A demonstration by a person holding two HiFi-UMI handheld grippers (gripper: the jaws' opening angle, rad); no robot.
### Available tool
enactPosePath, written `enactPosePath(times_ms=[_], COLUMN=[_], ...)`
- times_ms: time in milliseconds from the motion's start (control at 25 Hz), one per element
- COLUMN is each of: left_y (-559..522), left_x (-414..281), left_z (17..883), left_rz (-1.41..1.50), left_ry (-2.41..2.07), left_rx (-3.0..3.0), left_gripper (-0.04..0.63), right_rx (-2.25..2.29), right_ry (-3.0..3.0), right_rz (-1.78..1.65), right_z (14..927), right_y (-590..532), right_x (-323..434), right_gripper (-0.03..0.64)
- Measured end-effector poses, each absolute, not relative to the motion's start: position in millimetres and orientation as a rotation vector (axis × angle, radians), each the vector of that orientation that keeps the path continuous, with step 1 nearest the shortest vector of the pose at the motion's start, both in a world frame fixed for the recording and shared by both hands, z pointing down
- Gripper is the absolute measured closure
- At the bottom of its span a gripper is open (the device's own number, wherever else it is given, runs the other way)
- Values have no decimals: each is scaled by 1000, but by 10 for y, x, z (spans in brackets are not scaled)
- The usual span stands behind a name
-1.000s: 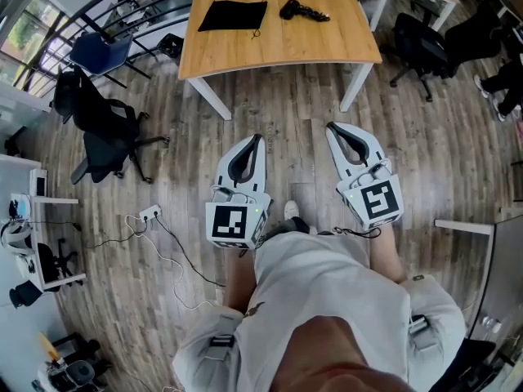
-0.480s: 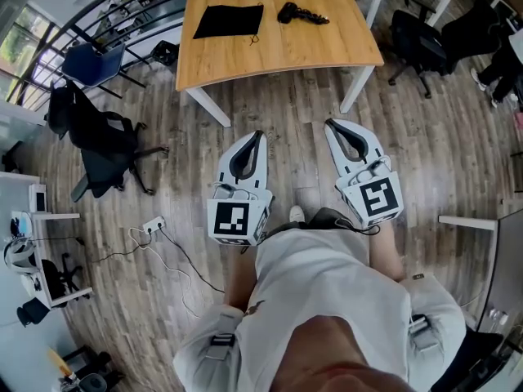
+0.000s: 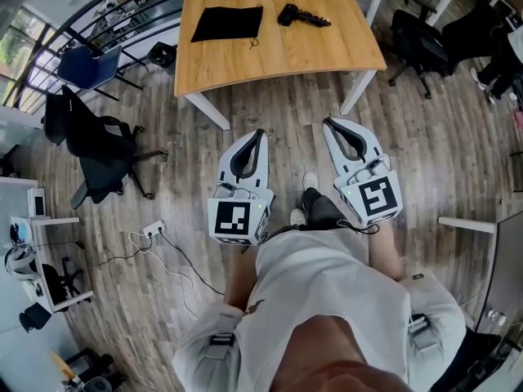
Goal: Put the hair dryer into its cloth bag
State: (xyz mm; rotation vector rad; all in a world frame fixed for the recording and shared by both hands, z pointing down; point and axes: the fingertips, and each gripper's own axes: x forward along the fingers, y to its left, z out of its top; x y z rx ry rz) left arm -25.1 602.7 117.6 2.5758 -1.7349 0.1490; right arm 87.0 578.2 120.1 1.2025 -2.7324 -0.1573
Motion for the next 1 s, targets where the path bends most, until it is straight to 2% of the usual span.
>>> enactPosePath(times_ms=[1000], left_y=[4582], left_x=[-229], left_z=[1206], left_rz=[167], left_ry=[-1828], left_rx=[2502], left_gripper=[575], right_rx=[1094], right_ry=[-2786], right_rz=[-156], right_z=[1265], right_y=[4264], right_x=[871], right_gripper=[595])
